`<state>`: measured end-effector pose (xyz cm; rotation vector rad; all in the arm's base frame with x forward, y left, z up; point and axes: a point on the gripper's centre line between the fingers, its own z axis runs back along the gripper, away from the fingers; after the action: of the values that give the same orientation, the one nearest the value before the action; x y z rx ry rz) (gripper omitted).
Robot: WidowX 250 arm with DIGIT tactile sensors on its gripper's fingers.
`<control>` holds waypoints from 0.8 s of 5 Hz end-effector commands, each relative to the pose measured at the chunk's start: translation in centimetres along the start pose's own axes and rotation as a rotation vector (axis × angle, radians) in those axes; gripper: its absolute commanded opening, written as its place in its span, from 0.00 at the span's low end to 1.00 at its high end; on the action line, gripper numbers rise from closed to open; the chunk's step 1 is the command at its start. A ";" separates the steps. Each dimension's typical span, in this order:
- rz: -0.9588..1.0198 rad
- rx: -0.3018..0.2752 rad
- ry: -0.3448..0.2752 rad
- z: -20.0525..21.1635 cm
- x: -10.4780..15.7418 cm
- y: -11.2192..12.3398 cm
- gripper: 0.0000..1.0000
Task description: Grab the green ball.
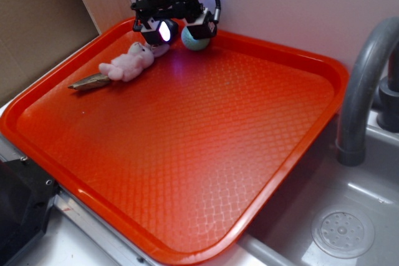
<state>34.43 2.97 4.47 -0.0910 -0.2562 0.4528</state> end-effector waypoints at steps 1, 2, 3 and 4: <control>-0.070 -0.058 -0.068 3.2 0.6 -1.8 1.00; -0.069 -0.047 -0.090 2.7 1.3 -1.9 1.00; -0.072 -0.038 -0.103 2.0 2.1 -2.0 1.00; -0.073 -0.014 -0.107 1.1 2.6 -1.8 0.93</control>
<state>35.68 2.31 4.10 -0.0549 -0.2859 0.3801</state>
